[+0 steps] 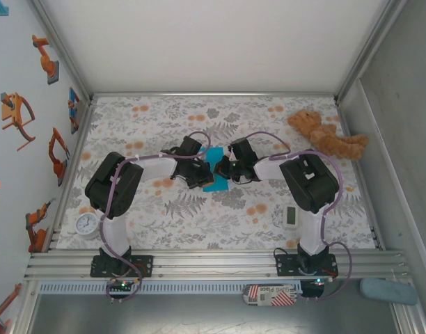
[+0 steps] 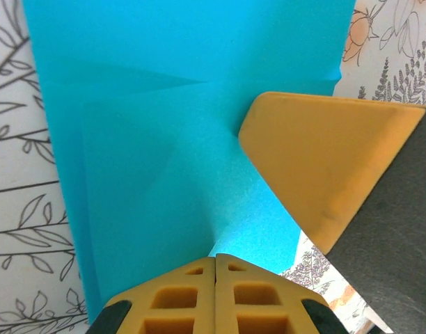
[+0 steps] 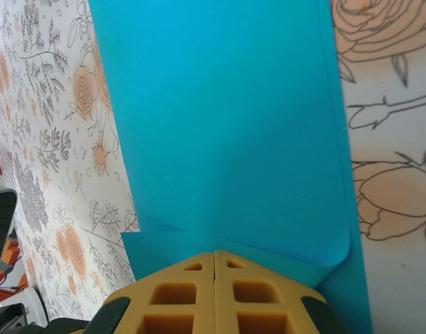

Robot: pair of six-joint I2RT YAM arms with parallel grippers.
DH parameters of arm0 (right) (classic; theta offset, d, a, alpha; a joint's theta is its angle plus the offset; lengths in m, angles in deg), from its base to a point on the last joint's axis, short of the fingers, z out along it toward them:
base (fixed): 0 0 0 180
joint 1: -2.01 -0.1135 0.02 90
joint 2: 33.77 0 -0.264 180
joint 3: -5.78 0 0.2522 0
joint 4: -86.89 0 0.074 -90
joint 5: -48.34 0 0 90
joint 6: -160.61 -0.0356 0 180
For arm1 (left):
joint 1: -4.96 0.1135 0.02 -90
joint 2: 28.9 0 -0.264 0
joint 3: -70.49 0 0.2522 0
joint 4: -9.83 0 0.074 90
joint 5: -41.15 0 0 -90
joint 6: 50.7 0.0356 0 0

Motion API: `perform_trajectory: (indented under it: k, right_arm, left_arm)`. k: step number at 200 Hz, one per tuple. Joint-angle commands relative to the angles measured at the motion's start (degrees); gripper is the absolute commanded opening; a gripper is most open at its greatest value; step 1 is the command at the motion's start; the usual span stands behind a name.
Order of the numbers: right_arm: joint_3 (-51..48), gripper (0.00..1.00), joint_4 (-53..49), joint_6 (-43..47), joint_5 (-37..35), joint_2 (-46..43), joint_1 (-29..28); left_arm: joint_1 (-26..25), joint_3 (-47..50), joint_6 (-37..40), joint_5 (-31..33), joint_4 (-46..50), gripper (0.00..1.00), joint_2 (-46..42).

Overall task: Fold a paper plane with a square sheet of paper (pick it up from the middle)
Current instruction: Fold the triangle a second time at the center of the table.

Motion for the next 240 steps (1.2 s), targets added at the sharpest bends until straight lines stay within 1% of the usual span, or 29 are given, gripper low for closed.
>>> perform_trajectory:
  k: [1,89,127,154,190,219,240]
  right_arm:
    - [-1.94,0.00,-8.85,-0.41,-5.63,4.16,0.12]
    - [-1.93,0.00,-9.19,-0.27,-5.83,4.38,0.11]
    - [-1.75,0.00,-9.81,-0.23,-5.96,4.70,0.17]
    - [-1.77,0.00,-10.99,0.89,-6.16,4.87,0.29]
    - [-2.42,0.00,-11.31,1.17,-5.84,4.86,0.41]
    - [-2.54,0.00,-11.33,1.27,-5.61,4.71,0.37]
    - [-2.70,0.00,-11.39,1.17,-5.52,4.39,0.37]
  left_arm:
    - [0.40,1.25,1.29,0.69,1.16,0.00,0.19]
    - [1.39,3.35,1.95,0.43,1.34,0.00,-0.91]
    - [2.17,5.62,1.74,-1.95,-0.19,0.00,-1.65]
    - [2.99,9.17,0.41,-4.27,-3.01,0.00,-2.52]
    - [3.73,14.64,-1.60,-4.85,-5.47,0.00,-5.56]
    - [3.85,18.01,-1.55,-4.03,-3.39,0.00,-9.33]
    - [4.33,18.27,-1.56,-3.60,-2.17,0.00,-12.71]
